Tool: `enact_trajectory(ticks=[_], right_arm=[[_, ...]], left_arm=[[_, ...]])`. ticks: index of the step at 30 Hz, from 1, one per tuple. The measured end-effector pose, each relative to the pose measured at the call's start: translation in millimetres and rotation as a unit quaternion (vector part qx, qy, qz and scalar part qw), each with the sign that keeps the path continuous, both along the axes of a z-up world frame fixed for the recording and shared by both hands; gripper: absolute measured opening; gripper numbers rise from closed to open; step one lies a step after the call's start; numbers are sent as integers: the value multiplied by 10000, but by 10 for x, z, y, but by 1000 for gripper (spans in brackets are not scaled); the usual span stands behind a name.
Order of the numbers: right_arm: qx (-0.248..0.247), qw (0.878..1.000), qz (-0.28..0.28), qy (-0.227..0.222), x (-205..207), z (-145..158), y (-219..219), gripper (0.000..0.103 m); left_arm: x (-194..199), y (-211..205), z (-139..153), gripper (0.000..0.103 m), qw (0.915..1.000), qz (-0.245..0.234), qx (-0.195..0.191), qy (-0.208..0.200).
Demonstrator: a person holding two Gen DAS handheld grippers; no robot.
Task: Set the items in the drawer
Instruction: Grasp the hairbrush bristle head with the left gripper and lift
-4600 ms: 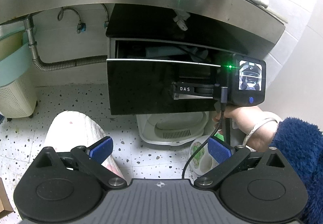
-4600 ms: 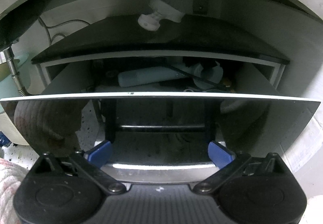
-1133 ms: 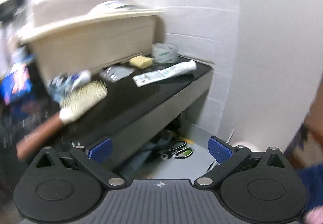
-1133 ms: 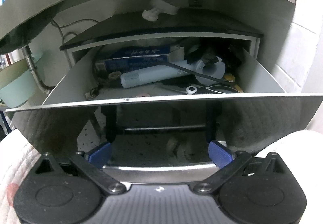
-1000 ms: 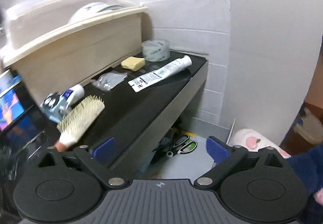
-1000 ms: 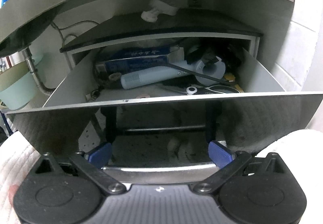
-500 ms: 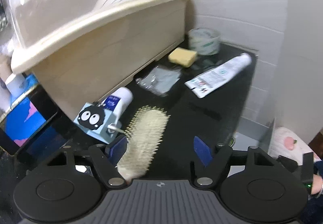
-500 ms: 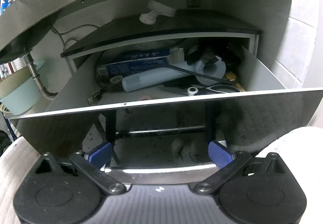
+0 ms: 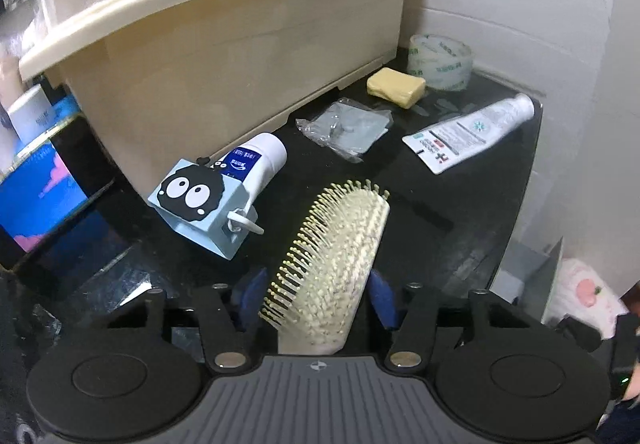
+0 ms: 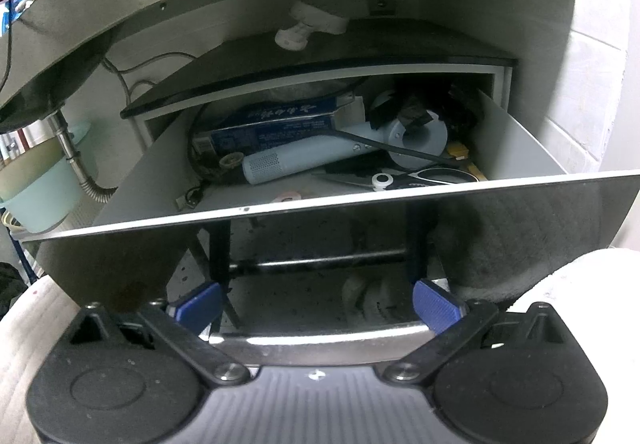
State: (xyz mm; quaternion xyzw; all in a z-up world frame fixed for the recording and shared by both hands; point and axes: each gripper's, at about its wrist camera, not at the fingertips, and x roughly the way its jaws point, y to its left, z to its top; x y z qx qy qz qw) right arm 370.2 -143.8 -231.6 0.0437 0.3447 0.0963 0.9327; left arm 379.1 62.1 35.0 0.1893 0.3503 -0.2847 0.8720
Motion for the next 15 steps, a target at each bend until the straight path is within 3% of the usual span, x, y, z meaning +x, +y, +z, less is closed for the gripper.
enact_trajectory(ticks=[5,7,11,15], right_arm=[[7,10000,-3,-1,-1,-3,-2,103],[3,10000,6,0,-1,-4,3,103],[-4,10000,28,0,-2,-6,13,103],[-12,10000,50,1,-3,-9,22,103]], left_arm=[[-130,-57,-12,52,9997,-243,45,87],[-135,-53,-19,56,9997,-214,51,84],[-139,-53,-35,73,9999,-125,106,-20],[-106,-21,-52,75,9999,-58,-110,105]])
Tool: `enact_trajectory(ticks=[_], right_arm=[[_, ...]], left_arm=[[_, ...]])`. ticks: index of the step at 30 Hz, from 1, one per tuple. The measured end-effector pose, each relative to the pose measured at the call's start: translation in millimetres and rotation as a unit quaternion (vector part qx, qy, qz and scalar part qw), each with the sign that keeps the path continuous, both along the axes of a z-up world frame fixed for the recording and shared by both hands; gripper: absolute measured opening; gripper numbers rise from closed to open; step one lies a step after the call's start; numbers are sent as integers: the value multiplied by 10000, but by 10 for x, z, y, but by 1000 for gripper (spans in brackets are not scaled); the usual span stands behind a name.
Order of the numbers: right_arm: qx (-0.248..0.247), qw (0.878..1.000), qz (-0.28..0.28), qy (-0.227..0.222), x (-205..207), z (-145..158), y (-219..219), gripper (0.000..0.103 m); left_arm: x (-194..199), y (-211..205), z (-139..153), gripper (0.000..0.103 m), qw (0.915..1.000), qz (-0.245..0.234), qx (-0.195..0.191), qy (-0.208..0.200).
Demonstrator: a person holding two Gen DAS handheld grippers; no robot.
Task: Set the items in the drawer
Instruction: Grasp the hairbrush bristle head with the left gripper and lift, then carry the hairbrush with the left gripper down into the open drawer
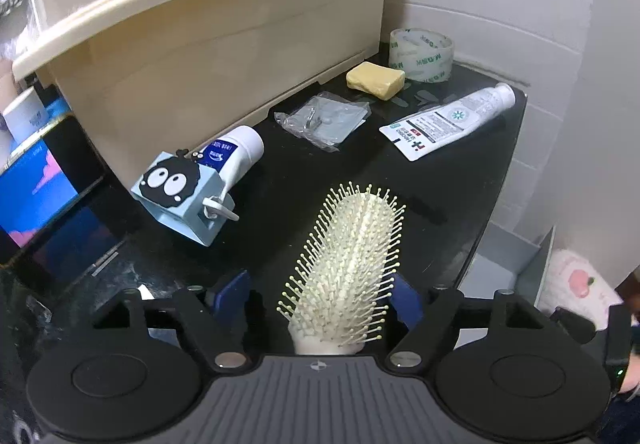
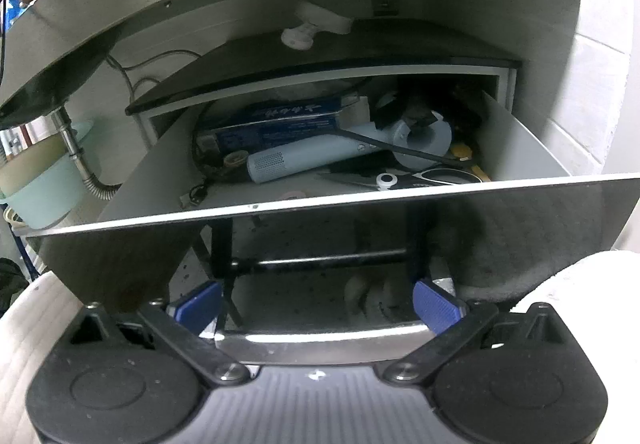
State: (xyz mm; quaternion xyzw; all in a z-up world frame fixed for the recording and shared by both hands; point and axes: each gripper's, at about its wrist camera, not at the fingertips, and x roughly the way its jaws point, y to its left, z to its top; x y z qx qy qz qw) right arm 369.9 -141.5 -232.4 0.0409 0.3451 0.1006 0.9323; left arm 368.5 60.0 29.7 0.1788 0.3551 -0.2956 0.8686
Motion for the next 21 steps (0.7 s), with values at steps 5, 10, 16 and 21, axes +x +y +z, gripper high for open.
enact_trajectory(ticks=[5,10,16,21], right_arm=[[7,10000,0,-3,-20,17,4,103],[23,10000,-3,-2,-18,18,5,103],[50,10000,-8,-6,-22,21,4,103],[65,10000,-11,-7,-26,24,7,103]], left_arm=[[0,17,-20,65,9996,33,-254,111],[-94,-24,-19,47,9996,-2,-271,-32],[-282,-116,-44,41,9994,53,-221,-261],[-547,-314,-63,40,9981,-10,82,-612]])
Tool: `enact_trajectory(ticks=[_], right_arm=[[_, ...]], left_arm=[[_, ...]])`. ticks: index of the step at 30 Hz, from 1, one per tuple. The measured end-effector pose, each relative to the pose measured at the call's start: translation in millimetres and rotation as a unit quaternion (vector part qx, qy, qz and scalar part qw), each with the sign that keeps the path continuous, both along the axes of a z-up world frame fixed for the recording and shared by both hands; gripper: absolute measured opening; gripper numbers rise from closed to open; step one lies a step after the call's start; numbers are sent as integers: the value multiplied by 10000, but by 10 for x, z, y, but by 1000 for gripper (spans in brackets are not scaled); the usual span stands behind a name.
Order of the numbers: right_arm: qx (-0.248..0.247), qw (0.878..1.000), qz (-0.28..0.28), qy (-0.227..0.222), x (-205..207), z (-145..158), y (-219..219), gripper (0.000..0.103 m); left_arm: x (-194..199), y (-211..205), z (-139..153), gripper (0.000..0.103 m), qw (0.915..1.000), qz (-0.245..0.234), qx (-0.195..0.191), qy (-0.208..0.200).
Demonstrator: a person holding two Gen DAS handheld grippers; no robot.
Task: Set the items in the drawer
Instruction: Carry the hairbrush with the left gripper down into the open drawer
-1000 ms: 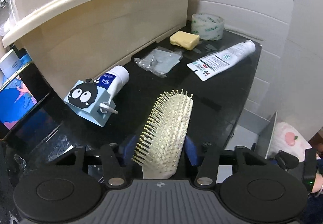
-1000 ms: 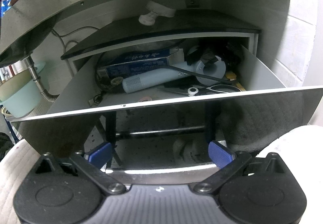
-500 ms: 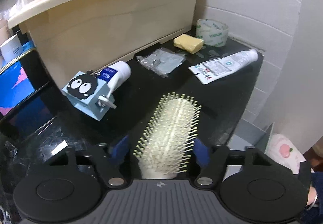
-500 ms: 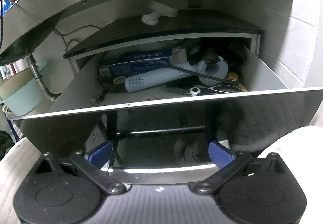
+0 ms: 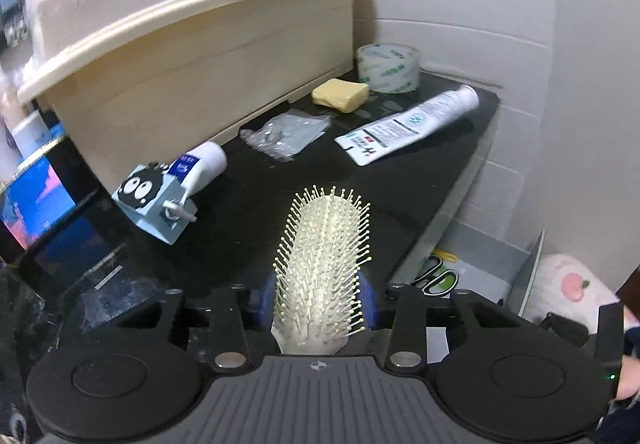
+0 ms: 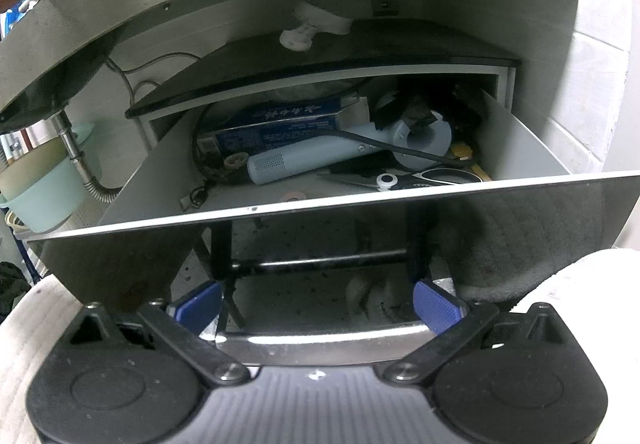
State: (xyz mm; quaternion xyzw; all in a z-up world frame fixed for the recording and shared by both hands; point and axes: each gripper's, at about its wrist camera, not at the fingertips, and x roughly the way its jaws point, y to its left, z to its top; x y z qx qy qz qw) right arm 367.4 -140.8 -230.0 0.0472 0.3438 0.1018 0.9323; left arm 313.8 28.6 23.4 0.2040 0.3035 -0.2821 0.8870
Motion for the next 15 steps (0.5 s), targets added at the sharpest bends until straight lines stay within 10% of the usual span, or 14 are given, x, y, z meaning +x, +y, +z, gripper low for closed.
enact_trajectory(ticks=[15], right_arm=[[66,10000,-15,-2,10,-1,-26,103]], left_arm=[[-648,-917,-252,40,9907,-1273,385,-288]])
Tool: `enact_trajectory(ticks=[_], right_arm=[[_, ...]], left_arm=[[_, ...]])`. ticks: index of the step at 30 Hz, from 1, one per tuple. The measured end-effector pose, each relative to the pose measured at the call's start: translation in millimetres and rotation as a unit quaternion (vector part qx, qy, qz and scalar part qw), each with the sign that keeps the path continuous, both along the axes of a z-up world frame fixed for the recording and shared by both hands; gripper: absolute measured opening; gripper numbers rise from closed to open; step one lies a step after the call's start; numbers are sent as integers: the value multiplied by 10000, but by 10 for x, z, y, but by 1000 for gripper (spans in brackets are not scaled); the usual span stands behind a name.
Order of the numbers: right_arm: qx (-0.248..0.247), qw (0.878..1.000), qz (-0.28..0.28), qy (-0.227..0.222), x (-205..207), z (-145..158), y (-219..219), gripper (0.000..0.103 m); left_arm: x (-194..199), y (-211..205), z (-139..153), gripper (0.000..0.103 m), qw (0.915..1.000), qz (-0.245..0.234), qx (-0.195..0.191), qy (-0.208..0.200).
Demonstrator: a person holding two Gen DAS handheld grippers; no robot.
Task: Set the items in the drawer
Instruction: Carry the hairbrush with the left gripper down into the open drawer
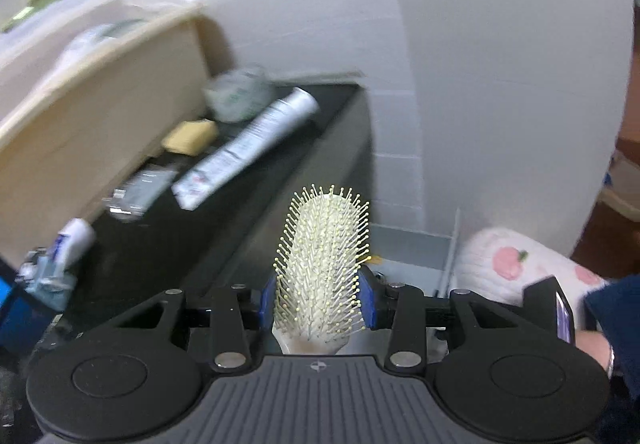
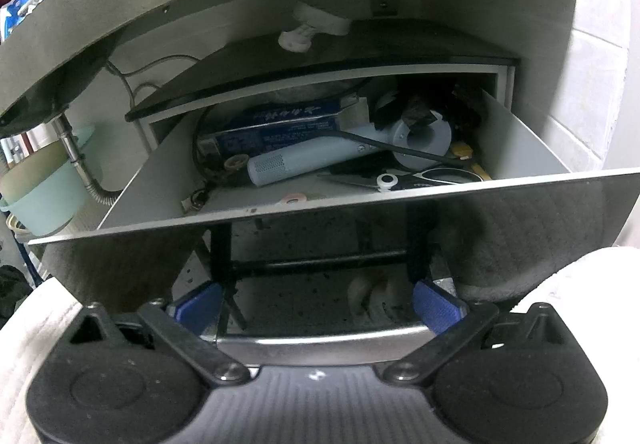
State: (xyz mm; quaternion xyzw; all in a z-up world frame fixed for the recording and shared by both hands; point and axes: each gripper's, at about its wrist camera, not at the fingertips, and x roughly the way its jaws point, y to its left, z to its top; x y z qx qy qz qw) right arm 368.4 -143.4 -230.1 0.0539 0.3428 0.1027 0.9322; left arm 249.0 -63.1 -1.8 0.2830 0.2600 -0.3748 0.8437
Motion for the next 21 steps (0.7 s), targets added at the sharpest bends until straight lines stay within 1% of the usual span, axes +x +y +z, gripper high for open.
enact_trajectory(ticks=[3,8,11,14,19,21], right_arm=[[11,10000,-6,1,1,2,0,103],[31,10000,-9,0,2,2,-2,103],[59,10000,-13,-2,3,3,-6,102],[87,10000,-18,-3,4,3,-11,102],[133,9999,-25,-6,5,3,-19,102],[151,9999,-28,-7,6,4,-22,103]], left_arm=[[29,-146,-213,40,9998,-61,159,47],[151,-372,-607,40,9991,-144,295,279],[207,-474,-843,40,9984,-124,476,286],[349,-548,-1085,40,9973,-12,590,436],[521,-657,-1478,40,9927,9,1081,541],[577,-685,-1602,40,9909,30,1207,603]])
